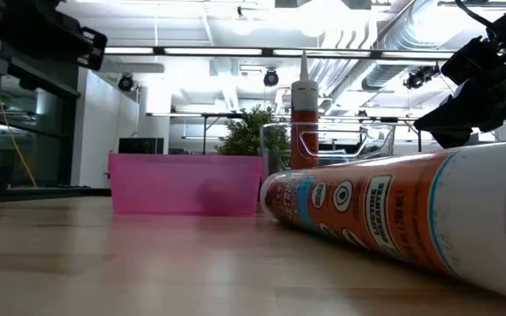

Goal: Pick & place silicon tubes, Sealant and Lysol wipes
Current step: Put the left orange sealant into the transparent bin

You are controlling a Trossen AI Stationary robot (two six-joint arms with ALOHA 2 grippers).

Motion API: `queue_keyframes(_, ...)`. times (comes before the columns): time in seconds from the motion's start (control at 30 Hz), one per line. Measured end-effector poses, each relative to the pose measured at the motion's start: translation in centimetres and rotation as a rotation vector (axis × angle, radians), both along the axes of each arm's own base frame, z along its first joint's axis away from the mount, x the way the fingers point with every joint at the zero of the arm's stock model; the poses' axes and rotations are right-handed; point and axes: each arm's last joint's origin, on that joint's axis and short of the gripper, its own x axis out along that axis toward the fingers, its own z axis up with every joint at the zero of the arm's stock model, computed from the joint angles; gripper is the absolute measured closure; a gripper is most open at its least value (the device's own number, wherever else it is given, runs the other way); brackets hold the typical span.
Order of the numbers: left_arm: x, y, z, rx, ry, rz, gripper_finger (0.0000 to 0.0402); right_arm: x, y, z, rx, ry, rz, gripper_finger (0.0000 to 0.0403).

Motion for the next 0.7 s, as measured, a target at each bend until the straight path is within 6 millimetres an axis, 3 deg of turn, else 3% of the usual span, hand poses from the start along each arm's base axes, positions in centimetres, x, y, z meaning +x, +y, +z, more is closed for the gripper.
queue_keyframes(0.4,-3.4,0.4,-1.5,-0.147,-0.250,0.115,0.0401,0.0,0.0,0.0,0.000,0.000,0.000,0.0402)
queue_keyframes(0.7,-3.2,0.4,-1.4,-0.165,-0.281,0.098,0.0401,0.0,0.0,0.0,0.000,0.001,0.000,0.0402)
